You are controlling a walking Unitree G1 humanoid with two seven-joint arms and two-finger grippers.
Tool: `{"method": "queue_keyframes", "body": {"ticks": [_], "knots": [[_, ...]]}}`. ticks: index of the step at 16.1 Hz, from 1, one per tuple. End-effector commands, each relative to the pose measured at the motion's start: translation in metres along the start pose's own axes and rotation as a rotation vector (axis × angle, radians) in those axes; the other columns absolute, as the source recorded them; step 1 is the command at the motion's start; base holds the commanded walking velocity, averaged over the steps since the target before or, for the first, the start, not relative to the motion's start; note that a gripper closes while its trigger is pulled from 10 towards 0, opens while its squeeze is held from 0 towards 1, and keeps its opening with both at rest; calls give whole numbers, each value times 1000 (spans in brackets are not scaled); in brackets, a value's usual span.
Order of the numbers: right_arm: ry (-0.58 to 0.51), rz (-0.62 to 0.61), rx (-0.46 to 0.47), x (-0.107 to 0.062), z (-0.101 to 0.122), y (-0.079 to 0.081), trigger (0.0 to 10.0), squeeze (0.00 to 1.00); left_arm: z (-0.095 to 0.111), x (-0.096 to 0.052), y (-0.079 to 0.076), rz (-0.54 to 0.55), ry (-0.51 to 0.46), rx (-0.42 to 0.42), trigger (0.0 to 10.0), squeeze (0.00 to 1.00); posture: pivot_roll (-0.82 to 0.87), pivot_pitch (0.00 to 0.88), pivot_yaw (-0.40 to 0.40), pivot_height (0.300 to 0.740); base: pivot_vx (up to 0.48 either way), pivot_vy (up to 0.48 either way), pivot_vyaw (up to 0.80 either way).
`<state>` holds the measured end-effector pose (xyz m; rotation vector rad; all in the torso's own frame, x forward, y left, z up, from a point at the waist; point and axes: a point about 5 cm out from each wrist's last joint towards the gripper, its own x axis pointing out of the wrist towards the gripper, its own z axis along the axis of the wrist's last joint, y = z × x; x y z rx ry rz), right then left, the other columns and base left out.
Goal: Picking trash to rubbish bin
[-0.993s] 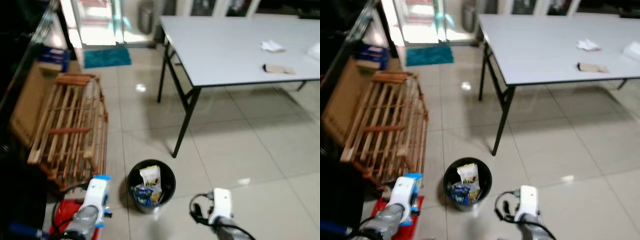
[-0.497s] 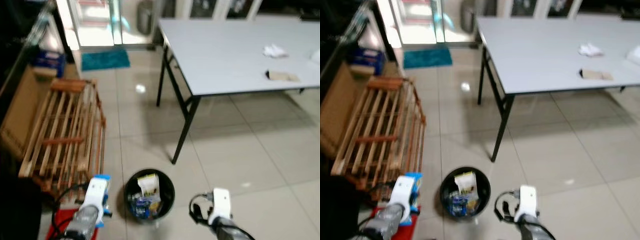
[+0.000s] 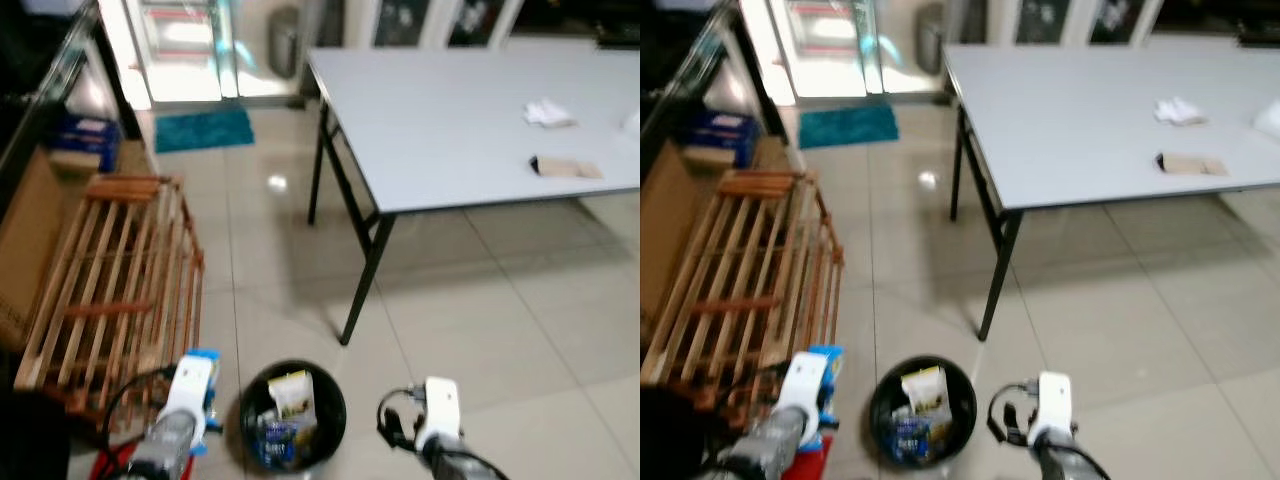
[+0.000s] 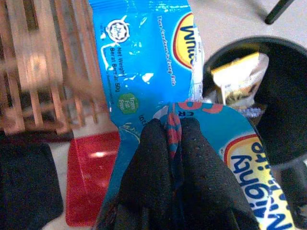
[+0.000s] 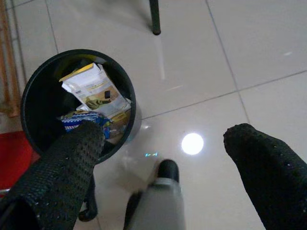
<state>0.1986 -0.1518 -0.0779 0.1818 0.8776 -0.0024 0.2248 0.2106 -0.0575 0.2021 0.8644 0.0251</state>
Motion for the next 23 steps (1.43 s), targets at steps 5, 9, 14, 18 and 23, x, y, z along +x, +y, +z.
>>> {"method": "queue_keyframes", "body": {"ticks": [5, 9, 14, 18, 23], "knots": [[8, -6, -43, -1, 4, -12, 10000, 0, 4, 1, -15, -39, -23, -4, 10000, 0, -18, 87, -61, 740, 107, 0, 0], [-10, 177, -131, 4, 27, 5, 10000, 0, 19, 3, -25, -108, -45, 51, 10000, 0, -43, 119, -63, 740, 0, 0, 0], [-57, 352, -132, 5, 38, 34, 10000, 0, 26, 2, -48, -211, -69, 111, 10000, 0, -79, 204, -65, 740, 0, 0, 0], [-68, 470, -136, 0, 29, 49, 10000, 0, 20, -1, -65, -299, -80, 178, 10000, 0, -132, 295, -88, 740, 0, 0, 0], [-111, 541, -106, -11, 28, 48, 10000, 0, 32, -3, -82, -359, -129, 235, 10000, 0, -172, 335, -103, 740, 0, 0, 0]]}}
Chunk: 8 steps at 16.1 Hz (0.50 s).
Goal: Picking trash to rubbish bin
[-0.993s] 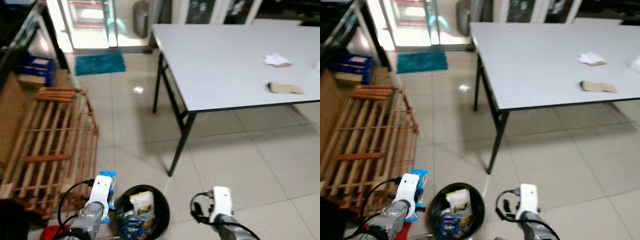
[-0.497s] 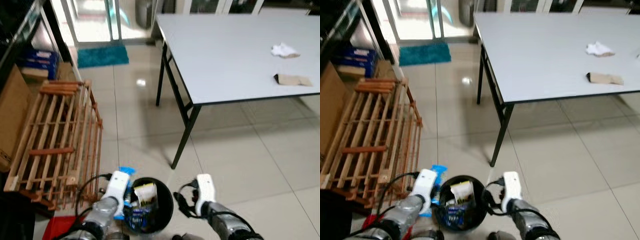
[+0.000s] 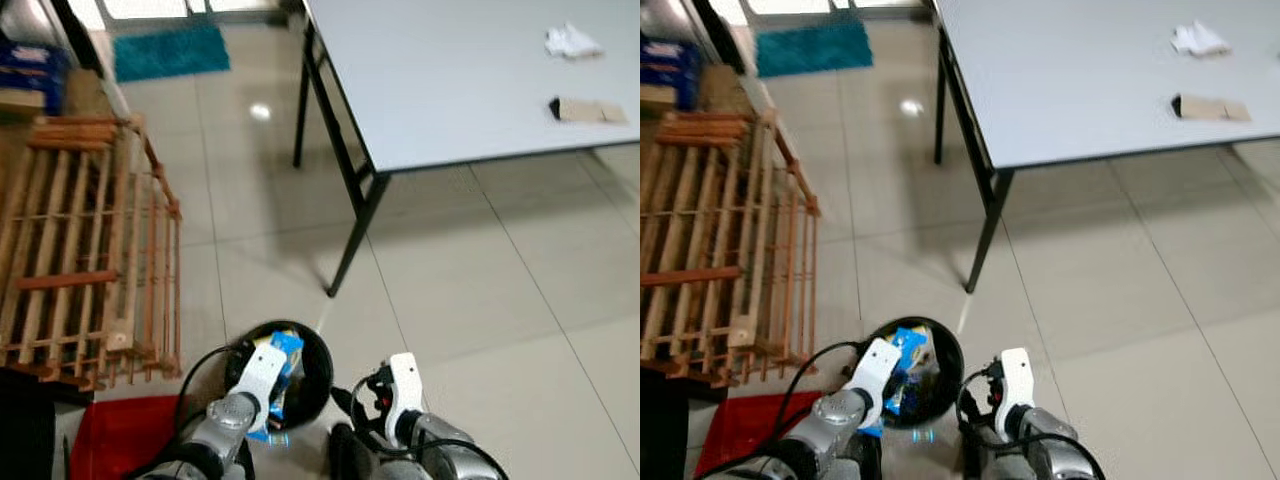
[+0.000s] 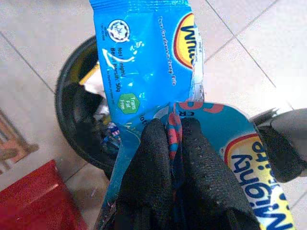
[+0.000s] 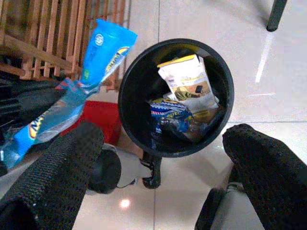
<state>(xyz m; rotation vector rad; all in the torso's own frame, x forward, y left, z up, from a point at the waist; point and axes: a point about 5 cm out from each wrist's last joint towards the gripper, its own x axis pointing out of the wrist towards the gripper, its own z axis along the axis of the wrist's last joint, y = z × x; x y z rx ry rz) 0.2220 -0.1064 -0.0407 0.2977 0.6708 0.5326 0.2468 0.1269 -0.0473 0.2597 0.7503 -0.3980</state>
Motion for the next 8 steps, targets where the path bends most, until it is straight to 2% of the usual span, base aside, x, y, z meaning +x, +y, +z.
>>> {"method": "queue_keyframes", "body": {"ticks": [1, 3, 6, 7, 8], "knots": [[16, 7, 21, -5, -7, -1, 10000, 0, -2, 0, -6, -29, 7, 13, 10000, 0, -179, 336, -103, 740, 0, 0, 0], [10, 24, 30, -8, -7, 4, 10000, 0, 7, 3, -8, -30, -12, 48, 10000, 0, -181, 338, -104, 740, 0, 0, 0], [4, 45, 33, -10, -7, 8, 10000, 0, 13, 3, -4, 8, -31, 54, 10000, 0, -178, 335, -104, 740, 0, 0, 0], [5, 49, 31, -10, -6, 10, 10000, 0, 14, 3, -1, 21, -38, 47, 10000, 769, -178, 335, -106, 740, 0, 0, 0], [2, 55, 33, -11, -5, 12, 10000, 0, 16, 3, 0, 27, -42, 44, 10000, 1000, -177, 336, -107, 740, 0, 0, 0]]}}
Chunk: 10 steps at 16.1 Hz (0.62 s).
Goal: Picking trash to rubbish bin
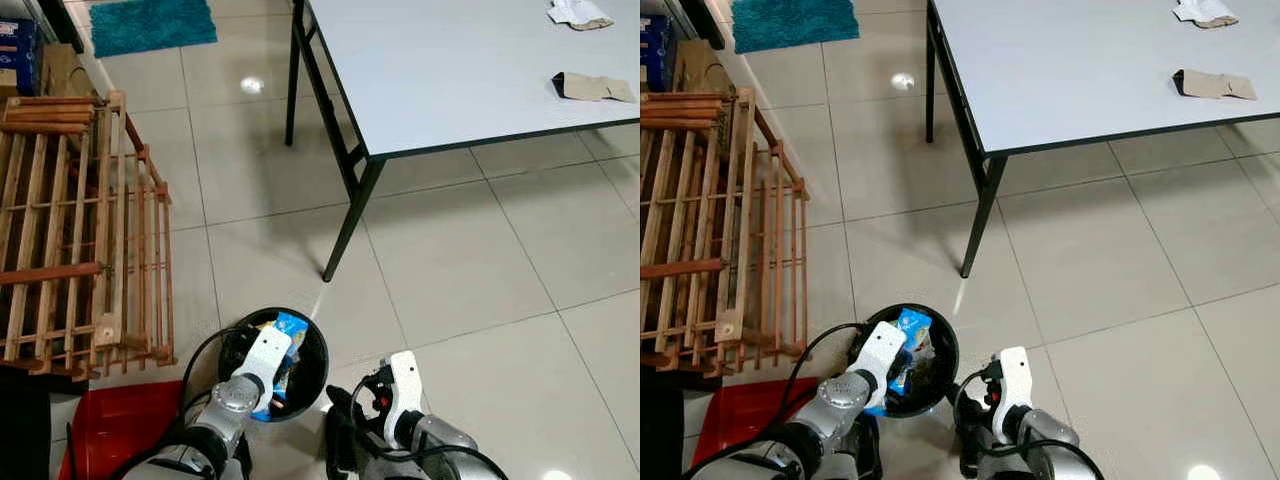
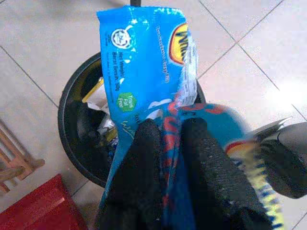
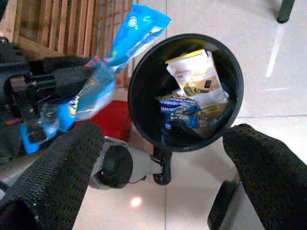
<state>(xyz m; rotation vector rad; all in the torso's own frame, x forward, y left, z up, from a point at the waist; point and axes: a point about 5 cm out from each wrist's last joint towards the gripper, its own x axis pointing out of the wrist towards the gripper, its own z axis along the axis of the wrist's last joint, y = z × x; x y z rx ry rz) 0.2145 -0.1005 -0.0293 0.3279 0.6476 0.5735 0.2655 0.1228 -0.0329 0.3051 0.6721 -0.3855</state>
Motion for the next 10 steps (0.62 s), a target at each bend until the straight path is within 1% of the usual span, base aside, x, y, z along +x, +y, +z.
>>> {"method": "queue_keyframes", "body": {"ticks": [1, 6, 10], "knots": [[19, 8, 29, -4, -7, 0, 10000, 0, -6, -1, -5, -6, 20, -3, 10000, 1000, -178, 340, -108, 740, 0, 0, 0], [12, 5, 26, -5, -3, 1, 10000, 0, -5, -1, 0, 6, 22, 3, 10000, 1000, -173, 348, -107, 740, 0, 0, 0], [16, 12, 34, -5, -3, 2, 10000, 0, -5, -1, 0, 2, 22, 12, 10000, 1000, -171, 347, -106, 740, 0, 0, 0]]}}
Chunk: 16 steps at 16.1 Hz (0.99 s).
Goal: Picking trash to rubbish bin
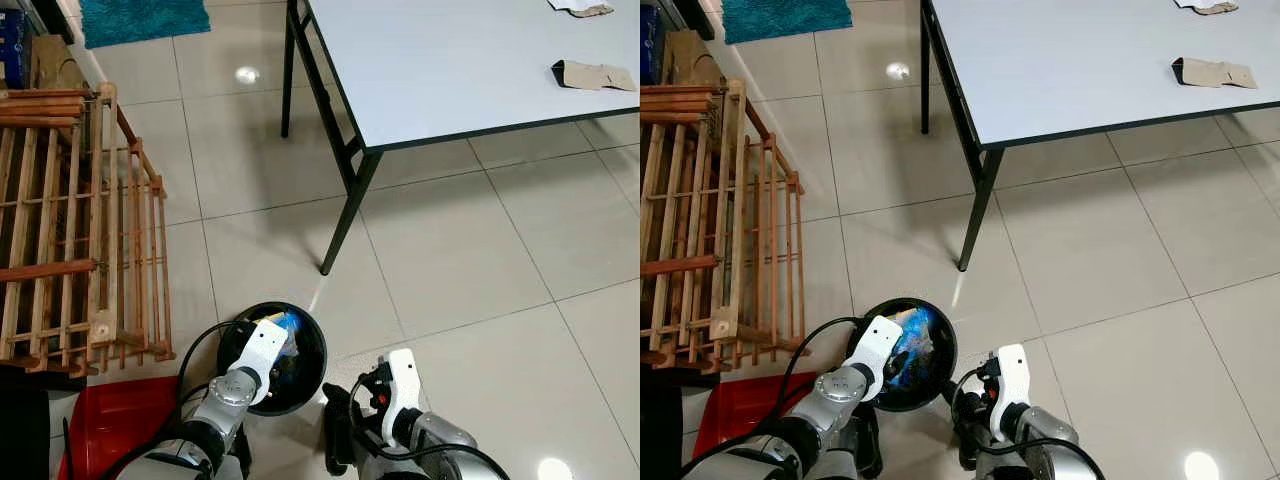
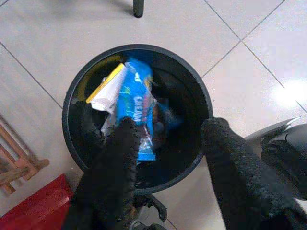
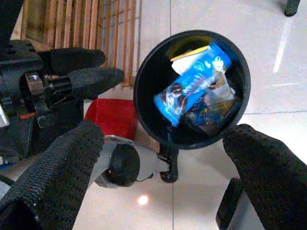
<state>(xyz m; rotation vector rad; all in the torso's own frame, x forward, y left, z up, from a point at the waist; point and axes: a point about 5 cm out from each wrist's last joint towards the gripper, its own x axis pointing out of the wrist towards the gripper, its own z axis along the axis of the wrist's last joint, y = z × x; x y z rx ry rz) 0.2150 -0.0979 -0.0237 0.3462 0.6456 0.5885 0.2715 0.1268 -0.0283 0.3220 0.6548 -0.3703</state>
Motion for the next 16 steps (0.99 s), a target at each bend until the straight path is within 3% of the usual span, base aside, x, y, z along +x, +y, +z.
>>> {"method": "queue_keyframes", "body": {"ticks": [1, 3, 4, 7, 8, 9, 12, 16], "knots": [[18, -5, 25, -4, -7, -1, 10000, 0, -10, -1, -7, -13, 34, 16, 10000, 0, -167, 344, -106, 740, 0, 0, 0], [25, -33, 9, -2, -8, -5, 10000, 0, -16, -3, -1, 5, 49, 12, 10000, 0, -154, 326, -96, 740, 0, 0, 0], [30, -107, -19, -3, -9, -15, 10000, 0, -27, -8, 10, 47, 79, -2, 10000, 0, -145, 310, -89, 740, 0, 0, 0], [-4, -397, -12, -13, -5, -50, 10000, 0, -55, -23, 35, 152, 121, -78, 10000, 0, -107, 264, -71, 740, 0, 0, 0], [-18, -540, -90, -20, 1, -64, 10000, 0, -62, -28, 42, 189, 122, -100, 10000, 0, -90, 244, -65, 740, 0, 0, 0], [-64, -608, -82, -23, 9, -72, 10000, 0, -64, -31, 50, 232, 115, -121, 10000, 0, -67, 202, -57, 740, 0, 0, 0], [-114, -640, -62, -21, 17, -77, 10000, 0, -66, -34, 58, 295, 105, -156, 10000, 0, -54, 164, -54, 740, 0, 0, 0], [-128, -695, -81, -18, 21, -79, 10000, 0, -48, -28, 60, 368, 55, -205, 10000, 0, -34, 95, -61, 740, 0, 0, 0]]}}
